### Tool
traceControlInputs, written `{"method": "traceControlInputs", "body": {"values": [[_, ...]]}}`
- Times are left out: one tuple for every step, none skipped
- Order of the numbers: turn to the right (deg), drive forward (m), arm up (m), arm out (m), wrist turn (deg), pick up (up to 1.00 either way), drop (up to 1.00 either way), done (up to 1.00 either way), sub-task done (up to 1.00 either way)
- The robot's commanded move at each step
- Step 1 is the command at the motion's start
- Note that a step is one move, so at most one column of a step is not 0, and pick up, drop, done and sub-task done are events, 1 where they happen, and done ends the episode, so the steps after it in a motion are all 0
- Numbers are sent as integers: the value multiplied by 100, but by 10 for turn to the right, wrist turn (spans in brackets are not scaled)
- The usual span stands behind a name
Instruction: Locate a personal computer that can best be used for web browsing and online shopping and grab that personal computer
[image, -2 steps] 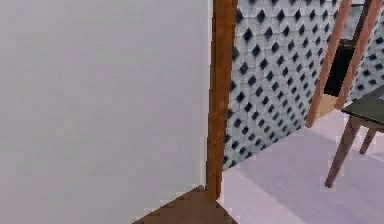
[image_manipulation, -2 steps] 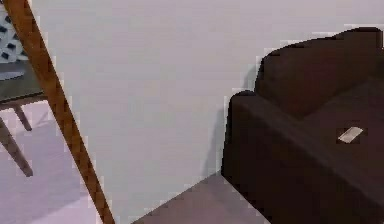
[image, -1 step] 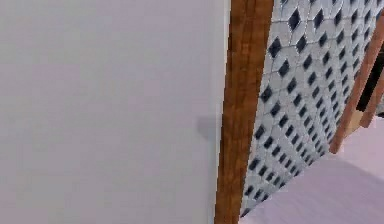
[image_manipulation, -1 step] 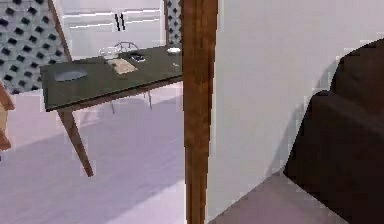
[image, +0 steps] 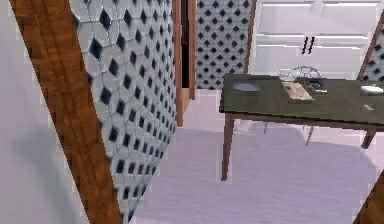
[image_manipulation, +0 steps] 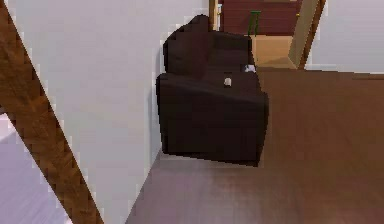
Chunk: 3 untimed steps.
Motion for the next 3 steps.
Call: {"method": "traceControlInputs", "body": {"values": [[60,0,0,0,0,0,0,0,0],[0,45,0,0,0,0,0,0,0],[60,0,0,0,0,0,0,0,0]]}}
